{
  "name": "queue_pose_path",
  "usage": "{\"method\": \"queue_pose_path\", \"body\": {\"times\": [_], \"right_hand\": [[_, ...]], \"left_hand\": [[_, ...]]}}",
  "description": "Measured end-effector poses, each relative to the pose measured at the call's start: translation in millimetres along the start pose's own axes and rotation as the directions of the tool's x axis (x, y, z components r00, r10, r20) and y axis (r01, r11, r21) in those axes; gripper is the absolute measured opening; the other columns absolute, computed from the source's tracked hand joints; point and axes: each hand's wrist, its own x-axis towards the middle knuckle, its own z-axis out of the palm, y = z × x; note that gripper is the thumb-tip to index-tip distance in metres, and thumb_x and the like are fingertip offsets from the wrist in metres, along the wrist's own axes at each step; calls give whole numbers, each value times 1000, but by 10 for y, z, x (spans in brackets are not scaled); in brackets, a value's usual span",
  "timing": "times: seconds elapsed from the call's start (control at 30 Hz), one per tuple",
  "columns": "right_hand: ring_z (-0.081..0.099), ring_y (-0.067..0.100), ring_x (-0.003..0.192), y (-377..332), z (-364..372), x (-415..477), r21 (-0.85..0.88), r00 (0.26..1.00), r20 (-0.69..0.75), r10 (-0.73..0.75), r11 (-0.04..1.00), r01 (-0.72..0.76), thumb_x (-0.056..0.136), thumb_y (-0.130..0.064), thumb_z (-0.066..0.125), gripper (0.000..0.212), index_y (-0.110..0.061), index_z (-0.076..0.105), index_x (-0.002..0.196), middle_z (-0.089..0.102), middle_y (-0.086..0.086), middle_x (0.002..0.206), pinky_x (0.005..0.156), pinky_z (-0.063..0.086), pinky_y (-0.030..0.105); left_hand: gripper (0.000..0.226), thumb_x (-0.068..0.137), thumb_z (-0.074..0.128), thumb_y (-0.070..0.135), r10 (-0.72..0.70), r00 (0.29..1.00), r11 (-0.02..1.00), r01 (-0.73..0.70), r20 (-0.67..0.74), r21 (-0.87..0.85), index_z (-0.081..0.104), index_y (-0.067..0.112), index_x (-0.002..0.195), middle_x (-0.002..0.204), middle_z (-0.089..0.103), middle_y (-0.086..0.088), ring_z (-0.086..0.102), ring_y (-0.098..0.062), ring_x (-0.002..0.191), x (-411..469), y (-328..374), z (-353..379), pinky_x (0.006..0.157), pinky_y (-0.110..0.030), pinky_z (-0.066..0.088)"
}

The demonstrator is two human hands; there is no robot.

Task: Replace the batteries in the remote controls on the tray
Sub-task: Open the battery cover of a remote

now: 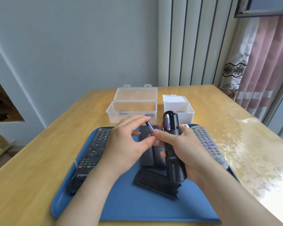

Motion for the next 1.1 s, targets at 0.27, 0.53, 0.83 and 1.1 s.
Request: {"method": "queue_pose_path", "body": {"times": [0.27, 0.53, 0.83, 1.1], "right_hand": [[61, 14, 48, -83, 56, -68, 57, 986, 76, 145, 987, -150, 97, -45, 53, 39, -11, 70, 107, 76, 11, 86, 43, 47, 22], [51, 17, 41, -38, 74, -64, -47, 998, 62, 28, 999, -25, 103, -46, 37, 53, -4, 67, 93, 69, 14, 79, 41, 43, 20], [52, 21, 43, 6, 103, -86, -95, 1000, -25, 15, 995, -17, 100, -53, 38, 53, -10, 69, 95, 62, 15, 67, 39, 42, 22], [49, 24, 42, 12, 189, -131, -202, 991, 112, -73, 975, 94, 102, -51, 29, 63, -2, 68, 91, 59, 11, 57, 42, 41, 24]], "left_hand": [[51, 73, 64, 23, 13, 992, 1000, -10, -123, 26, 64, 21, 124, 86, 68, 6, 63, -9, 79, -50, 112, 20, 80, -24, 53], [47, 84, 68, -2, -61, 984, 967, 99, 165, -234, 60, 17, 126, 97, 52, -11, 51, -22, 80, -72, 316, 76, 59, -1, 43], [36, 82, 74, 18, -30, 999, 998, 32, 30, -56, 70, 20, 118, 94, 63, 9, 59, -5, 88, -53, 225, 117, 81, -13, 45], [38, 71, 78, -7, -429, 903, 781, 358, -23, -512, 67, 23, 92, 98, 54, -1, 54, -12, 51, -37, 323, 91, 44, -24, 46]]}}
